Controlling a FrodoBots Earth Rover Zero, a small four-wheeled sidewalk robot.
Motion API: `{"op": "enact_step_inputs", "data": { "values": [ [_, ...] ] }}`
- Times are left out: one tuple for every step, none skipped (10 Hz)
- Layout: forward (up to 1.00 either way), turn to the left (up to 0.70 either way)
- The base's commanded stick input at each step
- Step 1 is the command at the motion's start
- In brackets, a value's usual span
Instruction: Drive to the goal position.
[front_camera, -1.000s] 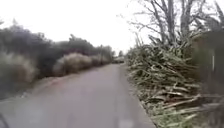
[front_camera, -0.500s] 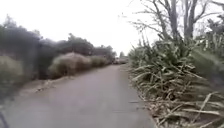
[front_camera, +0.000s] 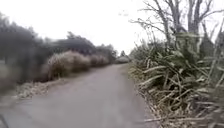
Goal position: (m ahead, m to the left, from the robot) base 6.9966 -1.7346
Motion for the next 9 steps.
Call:
{"op": "enact_step_inputs", "data": {
  "values": [
    [1.00,0.00],
    [1.00,0.00],
    [1.00,0.00],
    [1.00,0.00],
    [1.00,0.00],
    [1.00,0.00],
    [1.00,0.00],
    [1.00,0.00],
    [1.00,0.00]
  ]
}}
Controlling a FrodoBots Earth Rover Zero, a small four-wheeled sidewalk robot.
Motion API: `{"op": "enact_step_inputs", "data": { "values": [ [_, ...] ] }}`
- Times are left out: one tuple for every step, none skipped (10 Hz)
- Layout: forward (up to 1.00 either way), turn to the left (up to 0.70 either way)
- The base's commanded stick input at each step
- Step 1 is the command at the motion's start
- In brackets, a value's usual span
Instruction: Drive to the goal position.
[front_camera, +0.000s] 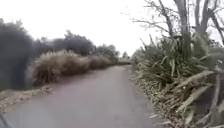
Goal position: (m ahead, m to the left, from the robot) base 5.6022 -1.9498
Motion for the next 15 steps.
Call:
{"op": "enact_step_inputs", "data": {
  "values": [
    [1.00,0.00],
    [1.00,0.00],
    [1.00,0.00],
    [1.00,0.00],
    [1.00,0.00],
    [1.00,-0.39],
    [1.00,-0.39],
    [1.00,-0.40],
    [1.00,-0.32],
    [1.00,-0.19],
    [1.00,-0.07],
    [1.00,0.00],
    [1.00,0.00],
    [1.00,0.00],
    [1.00,0.00]
  ]
}}
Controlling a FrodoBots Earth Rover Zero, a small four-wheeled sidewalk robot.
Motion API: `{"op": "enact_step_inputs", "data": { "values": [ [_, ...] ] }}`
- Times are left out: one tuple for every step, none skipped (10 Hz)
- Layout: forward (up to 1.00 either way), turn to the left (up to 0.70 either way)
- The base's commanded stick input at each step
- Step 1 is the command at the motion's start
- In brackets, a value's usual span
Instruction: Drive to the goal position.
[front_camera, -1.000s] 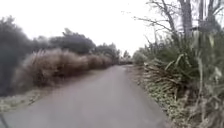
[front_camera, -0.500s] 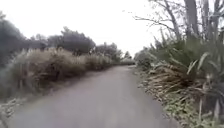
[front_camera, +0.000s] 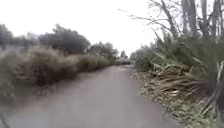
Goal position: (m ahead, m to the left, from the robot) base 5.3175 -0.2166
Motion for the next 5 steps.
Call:
{"op": "enact_step_inputs", "data": {
  "values": [
    [1.00,0.00],
    [1.00,0.00],
    [1.00,0.00],
    [1.00,0.00],
    [1.00,0.00]
  ]
}}
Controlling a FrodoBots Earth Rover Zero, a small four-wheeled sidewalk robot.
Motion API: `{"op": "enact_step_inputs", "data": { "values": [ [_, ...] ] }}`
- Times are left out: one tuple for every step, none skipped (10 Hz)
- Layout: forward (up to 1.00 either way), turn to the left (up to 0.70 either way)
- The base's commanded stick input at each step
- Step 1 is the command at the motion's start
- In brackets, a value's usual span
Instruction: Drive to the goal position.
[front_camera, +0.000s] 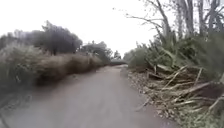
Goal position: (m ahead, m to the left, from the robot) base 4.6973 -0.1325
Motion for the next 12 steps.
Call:
{"op": "enact_step_inputs", "data": {
  "values": [
    [1.00,0.00],
    [1.00,0.00],
    [1.00,0.00],
    [1.00,0.00],
    [1.00,0.00],
    [1.00,0.00],
    [1.00,0.00],
    [1.00,0.00],
    [1.00,0.00],
    [1.00,0.00],
    [1.00,0.00],
    [1.00,0.00]
  ]
}}
